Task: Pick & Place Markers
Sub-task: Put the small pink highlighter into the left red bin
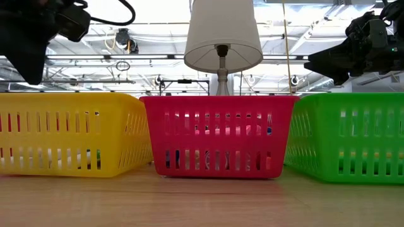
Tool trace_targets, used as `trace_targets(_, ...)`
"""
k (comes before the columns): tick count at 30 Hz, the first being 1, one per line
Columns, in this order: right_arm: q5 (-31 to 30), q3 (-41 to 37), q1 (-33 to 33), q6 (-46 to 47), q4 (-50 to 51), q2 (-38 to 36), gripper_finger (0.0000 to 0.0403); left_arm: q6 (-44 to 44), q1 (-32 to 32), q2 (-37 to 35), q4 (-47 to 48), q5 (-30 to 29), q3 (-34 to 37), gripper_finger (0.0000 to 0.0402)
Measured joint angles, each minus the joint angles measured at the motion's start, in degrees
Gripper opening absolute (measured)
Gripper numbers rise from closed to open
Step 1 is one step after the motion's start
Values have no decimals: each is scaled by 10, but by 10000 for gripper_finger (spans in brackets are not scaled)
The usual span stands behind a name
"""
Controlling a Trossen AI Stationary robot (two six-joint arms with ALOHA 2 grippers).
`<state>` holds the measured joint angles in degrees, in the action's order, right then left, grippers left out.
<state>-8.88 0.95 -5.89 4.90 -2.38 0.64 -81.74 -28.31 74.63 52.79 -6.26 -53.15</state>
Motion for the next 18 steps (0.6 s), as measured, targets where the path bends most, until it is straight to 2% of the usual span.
trace_targets(3,0,0,0,0,0,0,169,25,6,0,5,-11,0,44)
trace_targets(6,0,0,0,0,0,0,169,56,20,0,40,-52,0,46)
trace_targets(9,0,0,0,0,0,0,169,46,49,0,140,-98,0,46)
trace_targets(12,0,0,0,0,0,0,169,33,87,0,242,-106,3,47)
trace_targets(14,0,0,0,0,0,0,169,62,110,-1,248,-107,13,47)
trace_targets(18,0,0,0,0,0,0,169,155,163,-9,174,-76,45,65)
